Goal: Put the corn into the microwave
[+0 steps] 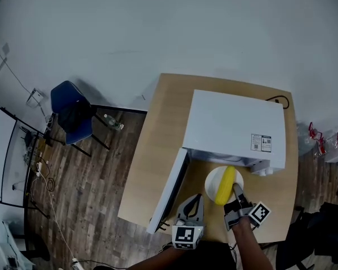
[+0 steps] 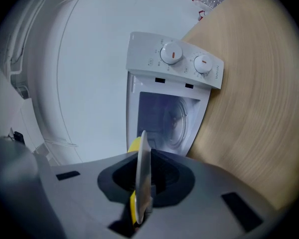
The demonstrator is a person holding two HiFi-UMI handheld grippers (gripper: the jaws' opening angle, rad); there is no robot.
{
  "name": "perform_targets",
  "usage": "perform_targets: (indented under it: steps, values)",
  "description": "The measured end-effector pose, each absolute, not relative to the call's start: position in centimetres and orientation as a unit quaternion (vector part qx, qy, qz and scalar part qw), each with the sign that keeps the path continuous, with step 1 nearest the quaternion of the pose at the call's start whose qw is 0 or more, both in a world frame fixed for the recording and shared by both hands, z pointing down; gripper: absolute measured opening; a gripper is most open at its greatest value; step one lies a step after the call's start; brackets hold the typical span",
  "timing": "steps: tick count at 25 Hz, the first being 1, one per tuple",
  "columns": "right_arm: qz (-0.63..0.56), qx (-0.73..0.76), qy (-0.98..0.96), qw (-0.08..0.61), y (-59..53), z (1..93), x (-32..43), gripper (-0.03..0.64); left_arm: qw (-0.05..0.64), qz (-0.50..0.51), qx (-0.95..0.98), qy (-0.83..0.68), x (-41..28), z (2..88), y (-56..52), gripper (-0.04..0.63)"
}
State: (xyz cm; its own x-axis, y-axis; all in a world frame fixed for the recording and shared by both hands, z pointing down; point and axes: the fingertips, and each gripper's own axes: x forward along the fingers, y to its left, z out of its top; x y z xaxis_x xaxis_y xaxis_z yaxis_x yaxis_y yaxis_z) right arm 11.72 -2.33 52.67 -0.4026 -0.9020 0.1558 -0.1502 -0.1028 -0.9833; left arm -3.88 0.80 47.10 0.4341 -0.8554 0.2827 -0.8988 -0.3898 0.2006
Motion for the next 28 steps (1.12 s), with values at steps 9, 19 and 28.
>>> perform_targets:
  steps: [9, 19, 28]
  values:
    - [-0.592, -0.455, 0.583, 0.319, -6.4, 57.1, 12.9, 0.092, 0.171, 0.068, 0.826, -0.534, -3.7, 49.1, -2.8, 0.014]
    - [-0.597, -0.461, 0.57, 0.326, -10.5, 61.2, 14.3, 0.094, 0.183, 0.081, 0.82, -0.537, -2.8, 51.9, -4.1, 0.014]
    - [-0.592, -0.476, 0.543, 0.359, -12.3, 63.6, 15.1, 0.094, 0.187, 0.087, 0.822, -0.531, -2.1, 53.1, -4.9, 0.014]
